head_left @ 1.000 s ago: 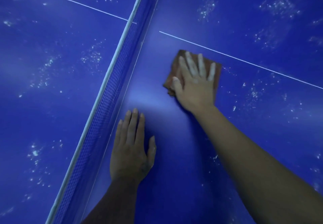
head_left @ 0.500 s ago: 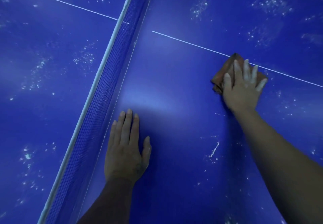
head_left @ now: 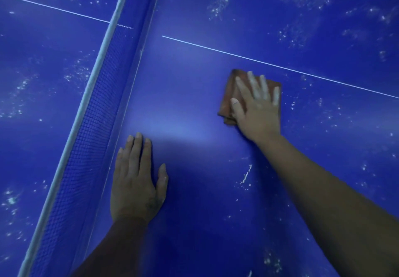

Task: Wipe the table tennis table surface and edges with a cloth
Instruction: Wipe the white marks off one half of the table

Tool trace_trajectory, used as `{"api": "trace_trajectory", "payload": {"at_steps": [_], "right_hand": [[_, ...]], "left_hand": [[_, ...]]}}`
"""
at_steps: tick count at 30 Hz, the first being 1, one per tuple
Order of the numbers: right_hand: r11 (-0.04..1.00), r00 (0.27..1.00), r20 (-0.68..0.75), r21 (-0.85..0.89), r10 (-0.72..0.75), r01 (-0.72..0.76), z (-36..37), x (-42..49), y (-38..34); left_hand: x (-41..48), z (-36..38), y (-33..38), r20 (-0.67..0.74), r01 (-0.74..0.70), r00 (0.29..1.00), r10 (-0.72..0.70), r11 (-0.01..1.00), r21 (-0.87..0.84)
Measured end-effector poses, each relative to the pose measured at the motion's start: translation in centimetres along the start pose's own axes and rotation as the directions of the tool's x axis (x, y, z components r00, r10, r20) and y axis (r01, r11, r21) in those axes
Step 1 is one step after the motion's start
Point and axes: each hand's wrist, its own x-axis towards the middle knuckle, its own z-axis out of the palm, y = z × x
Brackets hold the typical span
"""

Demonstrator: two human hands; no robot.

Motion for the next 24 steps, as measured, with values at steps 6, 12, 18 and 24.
{"api": "trace_trajectory", "payload": {"at_steps": [6, 12, 18, 24], "right_hand": [[0.907, 0.908, 0.044, 0.045, 0.416, -0.418, -0.8, -1.4, 6.1], [0.949, 0.949, 0.003, 0.04, 0.314, -0.314, -0.1, -2.2, -3.1], [0.989, 0.989, 0.024, 0.002, -0.149, 0.149, 0.5, -6.6, -2.3], [0.948, 0.947, 0.048, 0.026, 0.316, -0.318, -1.0, -7.9, 4.0]], "left_hand": [[0.1, 0.2, -0.1, -0.012, -0.009, 1.0, 0.009, 1.0, 0.015], [0.1, 0.1, 0.0, -0.028, -0.014, 1.0, 0.014, 1.0, 0.004], [0.1, 0.1, 0.0, -0.047, -0.024, 0.999, 0.023, 1.0, -0.008], [0.2, -0.2, 0.2, -0.038, -0.017, 0.999, 0.017, 1.0, -0.003]]}}
